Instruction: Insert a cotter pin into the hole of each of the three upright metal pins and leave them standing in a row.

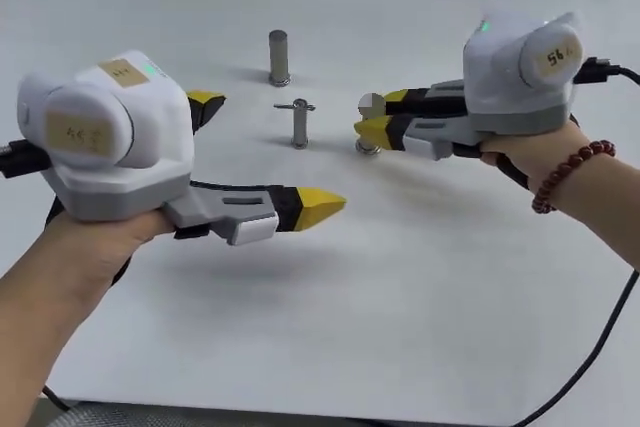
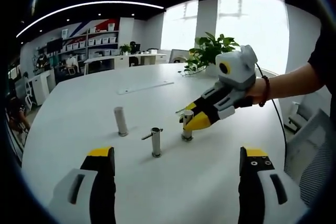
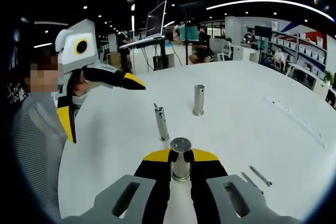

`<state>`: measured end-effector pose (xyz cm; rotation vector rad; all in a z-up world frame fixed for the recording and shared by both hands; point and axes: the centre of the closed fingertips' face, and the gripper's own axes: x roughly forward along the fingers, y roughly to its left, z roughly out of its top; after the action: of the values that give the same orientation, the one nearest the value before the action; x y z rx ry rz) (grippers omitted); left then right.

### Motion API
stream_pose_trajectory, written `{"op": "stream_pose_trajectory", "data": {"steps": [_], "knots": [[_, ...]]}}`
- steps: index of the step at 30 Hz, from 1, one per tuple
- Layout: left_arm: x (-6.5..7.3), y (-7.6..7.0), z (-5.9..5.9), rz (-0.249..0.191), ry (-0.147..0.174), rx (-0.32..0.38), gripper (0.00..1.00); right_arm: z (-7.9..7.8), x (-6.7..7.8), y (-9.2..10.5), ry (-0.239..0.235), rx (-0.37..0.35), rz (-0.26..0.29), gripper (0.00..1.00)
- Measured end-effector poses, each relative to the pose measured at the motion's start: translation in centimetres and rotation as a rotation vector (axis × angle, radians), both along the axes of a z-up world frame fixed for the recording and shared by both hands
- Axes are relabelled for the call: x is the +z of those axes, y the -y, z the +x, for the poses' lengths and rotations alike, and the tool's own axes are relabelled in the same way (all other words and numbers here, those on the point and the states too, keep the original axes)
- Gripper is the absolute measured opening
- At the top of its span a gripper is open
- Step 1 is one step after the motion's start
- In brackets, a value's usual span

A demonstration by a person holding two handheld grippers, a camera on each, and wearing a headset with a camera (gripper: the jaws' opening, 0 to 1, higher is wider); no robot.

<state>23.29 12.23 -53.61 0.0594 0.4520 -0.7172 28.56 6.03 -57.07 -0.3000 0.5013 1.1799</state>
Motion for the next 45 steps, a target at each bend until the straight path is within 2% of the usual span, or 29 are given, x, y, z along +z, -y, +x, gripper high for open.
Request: {"op": "stream_pose_trajectory", "data": {"steps": [6,10,29,31,33,38,42,45], "knots": [[-0.1,0.3,-0.1,-0.003,-0.003,-0.007,0.98,-1.5,0.0,0.1,0.005,0.017,0.009,0.08],[-0.3,0.4,-0.2,-0.001,-0.007,-0.013,0.98,-1.8,-0.1,0.1,0.005,0.013,0.013,0.08],[-0.4,0.4,-0.2,0.010,-0.005,-0.024,0.99,-2.0,0.0,0.0,0.005,-0.024,0.031,0.10],[-0.5,0.3,-0.3,0.012,-0.007,-0.025,0.99,-2.0,0.5,-0.2,0.002,-0.028,0.051,0.13],[-0.5,0.3,-0.3,0.015,-0.011,-0.025,0.99,-1.8,0.8,-0.2,0.016,-0.030,0.051,0.14],[-0.3,0.4,-0.3,0.008,-0.006,-0.024,0.99,-1.9,1.4,-0.1,0.009,-0.025,0.052,0.16],[-0.2,0.4,-0.3,0.002,-0.001,-0.019,0.99,-1.9,1.7,0.3,-0.027,-0.028,0.051,0.21],[0.0,0.5,-0.2,-0.004,0.002,-0.017,0.99,-2.2,2.6,0.5,-0.034,-0.026,0.063,0.22]]}}
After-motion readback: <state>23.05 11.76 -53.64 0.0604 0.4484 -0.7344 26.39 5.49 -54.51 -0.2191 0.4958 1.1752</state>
